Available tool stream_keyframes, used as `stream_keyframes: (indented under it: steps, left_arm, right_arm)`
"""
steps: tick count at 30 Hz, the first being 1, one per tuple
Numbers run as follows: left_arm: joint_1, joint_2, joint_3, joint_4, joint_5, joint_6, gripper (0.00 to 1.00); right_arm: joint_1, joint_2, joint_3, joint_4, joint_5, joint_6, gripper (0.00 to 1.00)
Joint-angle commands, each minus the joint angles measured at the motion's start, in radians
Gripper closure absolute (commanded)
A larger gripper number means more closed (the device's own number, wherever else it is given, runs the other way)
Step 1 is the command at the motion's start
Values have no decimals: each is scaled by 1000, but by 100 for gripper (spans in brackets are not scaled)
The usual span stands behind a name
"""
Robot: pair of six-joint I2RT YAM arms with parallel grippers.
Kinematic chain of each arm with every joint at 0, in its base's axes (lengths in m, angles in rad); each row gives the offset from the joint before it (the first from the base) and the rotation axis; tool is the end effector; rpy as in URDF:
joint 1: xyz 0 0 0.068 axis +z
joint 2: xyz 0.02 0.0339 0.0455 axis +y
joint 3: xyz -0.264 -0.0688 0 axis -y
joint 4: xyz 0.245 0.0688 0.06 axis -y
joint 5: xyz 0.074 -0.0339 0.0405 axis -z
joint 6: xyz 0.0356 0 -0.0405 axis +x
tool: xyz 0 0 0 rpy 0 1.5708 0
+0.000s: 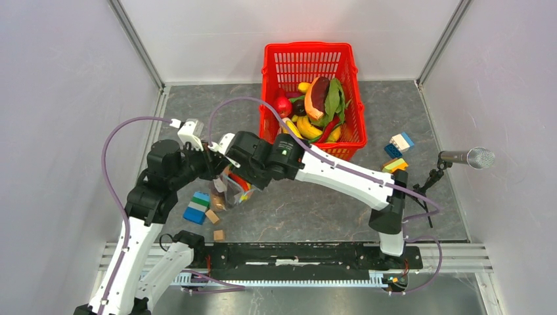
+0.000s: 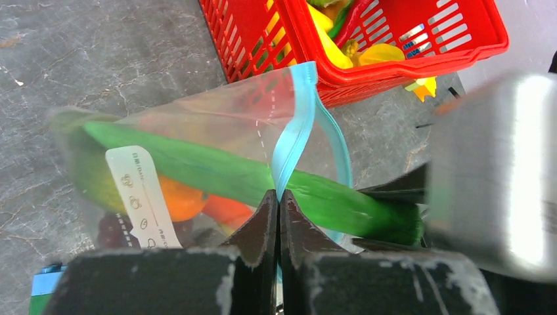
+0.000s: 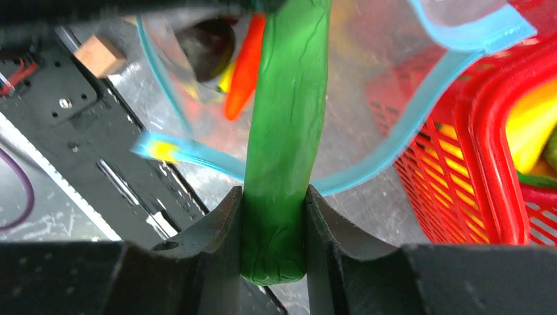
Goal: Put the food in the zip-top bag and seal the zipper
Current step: Place the fake vegetable in the zipper food storage bag.
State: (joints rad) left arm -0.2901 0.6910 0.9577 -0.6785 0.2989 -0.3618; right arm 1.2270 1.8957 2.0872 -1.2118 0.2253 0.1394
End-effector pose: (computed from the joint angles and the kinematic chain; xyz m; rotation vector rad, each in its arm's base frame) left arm 0.1274 -0.0490 0.3610 0.1268 2.0307 -0.7132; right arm 0.1390 0.3647 0.3766 -1.2579 2.2391 0.2324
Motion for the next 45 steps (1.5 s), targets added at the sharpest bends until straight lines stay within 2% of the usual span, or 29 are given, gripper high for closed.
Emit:
stream_keyframes:
  steps: [1,3,4,7,10,13,17,22,26,30,33,35,37,42,45]
  left_arm:
    - [-6,-9,-7,66,59,-46,98]
    - [-7,-10,-16,72,56,-54,98]
    - [-7,-10,-21,78,56,-58,98]
    - [-12,-11,-29,89,68,-64,98]
    - [-13,-16,-24,88,89,-63,98]
    - [-14,-17,-13,97,125,-70,98]
    - [-15,-13,-11,127,177,-93,98]
    - [-16,-11,6,125,219,-87,98]
    - [-17,-12,8,122,214,-82,98]
    - [-17,-5,1,119,192,-77,98]
    - [-17,-1,-4,154,226,-116,98]
    - [-17,-2,-6,193,267,-162,98]
    - [-16,-2,-18,237,301,-209,98]
    - [-17,-7,-40,305,327,-289,98]
    - [-18,-25,-55,323,283,-311,98]
  right_arm:
    - [-42,45,45,169,-35,56,85]
    - [-46,39,21,214,-36,74,85]
    - [-48,29,-3,242,-24,88,81]
    - [-58,-22,-119,380,-9,108,77]
    - [-70,-44,-206,475,48,76,78]
    - [-86,-56,-269,573,24,59,78]
    - [-85,-104,-422,790,15,-12,79]
    - [-97,-172,-598,1034,-23,-78,75]
    - [-140,-191,-595,1030,-86,2,74]
    - [-142,-238,-636,1051,-220,-49,67]
    - [-137,-242,-613,992,-197,-50,62]
    - [-131,-233,-595,924,-18,-26,61]
    - [-132,-225,-586,891,64,-9,58]
    - [-132,-219,-584,898,0,-23,47]
    - [-132,-221,-592,883,-76,-34,44]
